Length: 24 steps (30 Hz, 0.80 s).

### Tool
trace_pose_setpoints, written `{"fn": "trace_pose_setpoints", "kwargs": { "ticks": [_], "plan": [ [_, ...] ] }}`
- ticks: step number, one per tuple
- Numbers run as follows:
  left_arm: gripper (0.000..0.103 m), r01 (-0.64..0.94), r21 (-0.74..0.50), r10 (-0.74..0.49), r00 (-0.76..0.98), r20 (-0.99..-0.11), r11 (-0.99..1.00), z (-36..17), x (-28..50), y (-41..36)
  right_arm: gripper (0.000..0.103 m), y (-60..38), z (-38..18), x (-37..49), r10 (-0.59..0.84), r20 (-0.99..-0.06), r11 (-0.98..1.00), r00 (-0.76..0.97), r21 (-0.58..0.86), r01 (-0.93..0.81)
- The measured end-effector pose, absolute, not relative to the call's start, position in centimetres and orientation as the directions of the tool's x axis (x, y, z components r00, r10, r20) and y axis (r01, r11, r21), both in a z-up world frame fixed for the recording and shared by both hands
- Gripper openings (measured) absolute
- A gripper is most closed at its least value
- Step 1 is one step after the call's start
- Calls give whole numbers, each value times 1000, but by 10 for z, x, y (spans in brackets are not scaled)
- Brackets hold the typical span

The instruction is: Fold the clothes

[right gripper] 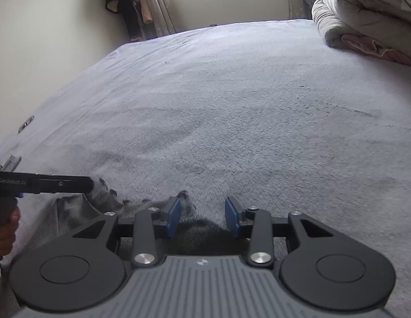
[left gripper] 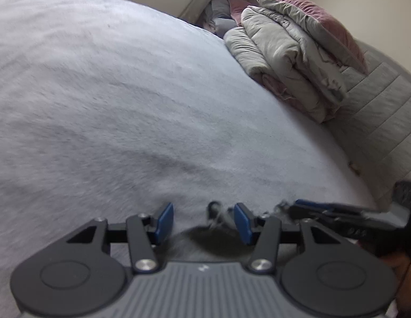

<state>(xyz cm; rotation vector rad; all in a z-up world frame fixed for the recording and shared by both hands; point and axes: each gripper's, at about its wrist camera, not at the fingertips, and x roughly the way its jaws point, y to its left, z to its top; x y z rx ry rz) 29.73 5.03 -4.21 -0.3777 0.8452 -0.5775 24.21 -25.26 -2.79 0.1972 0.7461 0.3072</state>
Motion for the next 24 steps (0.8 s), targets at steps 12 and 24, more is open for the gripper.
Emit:
{"fn": "trace_pose_setpoints", "kwargs": {
  "ticks": [12, 24],
  "plan": [
    [3, 437, -408, -597, 621, -507, 801, -33, 271, 27, 7, -247, -26, 230, 330, -510, 941, 794, 245, -233],
    [16, 347, -318, -470, 683, -559, 882, -44, 274, 16, 12, -243, -36, 244, 237, -582, 970, 778, 185, -157]
  ]
}}
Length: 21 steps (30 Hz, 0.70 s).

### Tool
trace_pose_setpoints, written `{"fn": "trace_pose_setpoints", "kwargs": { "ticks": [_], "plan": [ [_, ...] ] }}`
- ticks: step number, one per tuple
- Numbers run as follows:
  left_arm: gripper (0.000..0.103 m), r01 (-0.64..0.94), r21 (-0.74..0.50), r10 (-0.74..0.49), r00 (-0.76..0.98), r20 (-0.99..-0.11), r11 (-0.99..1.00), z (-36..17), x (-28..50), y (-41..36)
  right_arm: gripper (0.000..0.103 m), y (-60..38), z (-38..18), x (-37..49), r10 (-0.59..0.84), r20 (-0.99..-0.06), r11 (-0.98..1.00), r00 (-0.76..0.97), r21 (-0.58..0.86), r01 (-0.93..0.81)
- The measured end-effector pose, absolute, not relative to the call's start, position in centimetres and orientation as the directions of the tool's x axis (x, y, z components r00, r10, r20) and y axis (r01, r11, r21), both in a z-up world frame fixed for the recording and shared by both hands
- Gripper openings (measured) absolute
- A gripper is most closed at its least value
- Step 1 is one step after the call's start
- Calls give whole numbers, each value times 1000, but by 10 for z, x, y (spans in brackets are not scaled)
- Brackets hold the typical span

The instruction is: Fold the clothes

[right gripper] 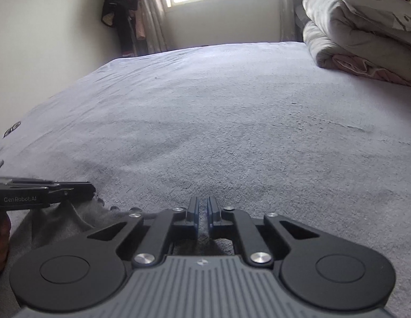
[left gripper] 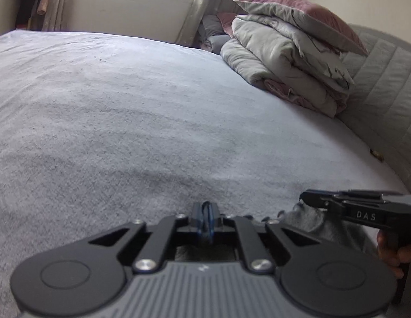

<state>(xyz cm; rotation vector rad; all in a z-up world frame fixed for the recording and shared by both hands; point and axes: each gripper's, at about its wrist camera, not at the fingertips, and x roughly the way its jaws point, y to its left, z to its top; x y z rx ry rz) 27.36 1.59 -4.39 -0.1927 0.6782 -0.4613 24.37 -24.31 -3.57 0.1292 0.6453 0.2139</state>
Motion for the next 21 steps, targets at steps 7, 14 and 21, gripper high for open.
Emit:
{"fn": "trace_pose_setpoints", "kwargs": {
  "ticks": [7, 14, 21],
  "plan": [
    [37, 348, -356, -491, 715, -498, 867, -14, 243, 36, 36, -262, -9, 203, 204, -579, 979, 789, 115, -169],
    [40, 450, -266, -519, 663, -540, 852, -11, 197, 53, 36, -277, -5, 150, 222, -610, 971, 761, 70, -228],
    [40, 426, -213, -465, 670, -578, 879, -46, 182, 67, 36, -267, -36, 139, 201, -657, 970, 727, 31, -240]
  ]
}}
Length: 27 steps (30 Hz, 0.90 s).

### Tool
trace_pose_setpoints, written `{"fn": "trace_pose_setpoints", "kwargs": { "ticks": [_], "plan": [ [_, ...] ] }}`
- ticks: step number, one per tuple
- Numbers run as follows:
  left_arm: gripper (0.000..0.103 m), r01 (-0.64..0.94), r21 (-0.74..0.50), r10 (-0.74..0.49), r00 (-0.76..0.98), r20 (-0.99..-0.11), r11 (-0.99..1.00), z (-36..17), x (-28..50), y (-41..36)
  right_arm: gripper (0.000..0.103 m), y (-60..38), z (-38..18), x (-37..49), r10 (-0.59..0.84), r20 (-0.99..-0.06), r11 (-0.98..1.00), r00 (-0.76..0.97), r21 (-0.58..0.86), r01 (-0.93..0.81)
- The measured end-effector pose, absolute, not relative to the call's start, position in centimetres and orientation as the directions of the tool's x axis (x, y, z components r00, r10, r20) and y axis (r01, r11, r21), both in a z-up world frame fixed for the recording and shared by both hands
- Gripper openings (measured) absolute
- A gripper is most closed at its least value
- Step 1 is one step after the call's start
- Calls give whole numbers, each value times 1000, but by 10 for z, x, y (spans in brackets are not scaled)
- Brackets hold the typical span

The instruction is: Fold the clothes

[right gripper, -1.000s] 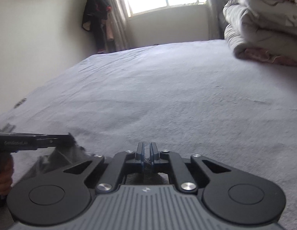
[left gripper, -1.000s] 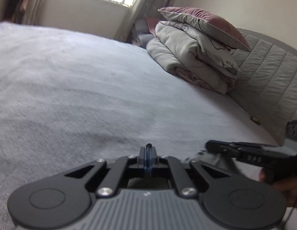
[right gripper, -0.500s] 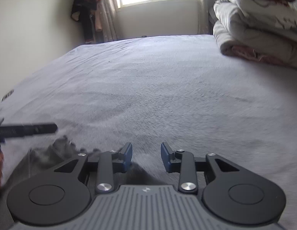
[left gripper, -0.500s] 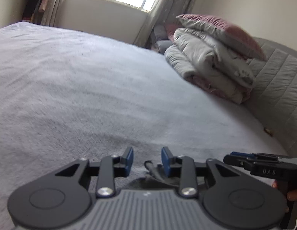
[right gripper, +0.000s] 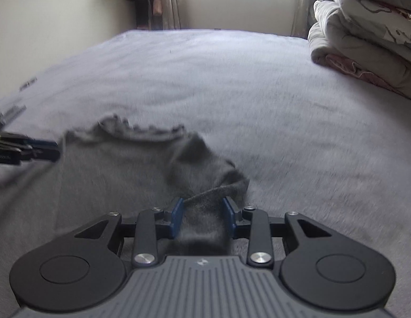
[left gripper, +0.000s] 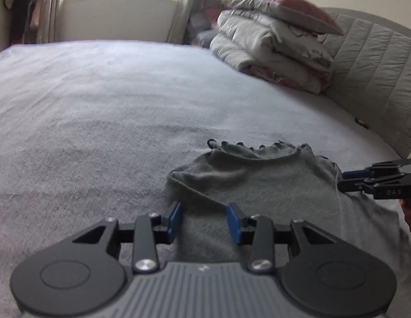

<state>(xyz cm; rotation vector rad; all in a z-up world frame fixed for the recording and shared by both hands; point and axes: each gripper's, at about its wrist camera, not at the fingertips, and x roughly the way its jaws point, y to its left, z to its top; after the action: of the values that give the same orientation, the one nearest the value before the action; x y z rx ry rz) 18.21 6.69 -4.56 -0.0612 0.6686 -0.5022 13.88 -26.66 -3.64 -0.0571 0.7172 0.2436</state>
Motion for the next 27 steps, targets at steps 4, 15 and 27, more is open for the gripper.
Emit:
{"fn": "trace_pose_setpoints", "kwargs": {
  "ticks": [4, 15, 27],
  "plan": [
    [41, 389, -246, -457, 685, -567, 888, -37, 176, 67, 36, -276, -24, 143, 193, -648, 977, 737, 57, -206],
    [42, 637, -356, -720, 511, -470, 684, -20, 131, -15, 32, -320, -27, 167, 309, -661, 950, 684, 248, -190],
    [43, 784, -403, -829, 237, -507, 471, -57, 118, -135, 5, -320, -33, 180, 320, -657, 947, 682, 243, -209]
  ]
}}
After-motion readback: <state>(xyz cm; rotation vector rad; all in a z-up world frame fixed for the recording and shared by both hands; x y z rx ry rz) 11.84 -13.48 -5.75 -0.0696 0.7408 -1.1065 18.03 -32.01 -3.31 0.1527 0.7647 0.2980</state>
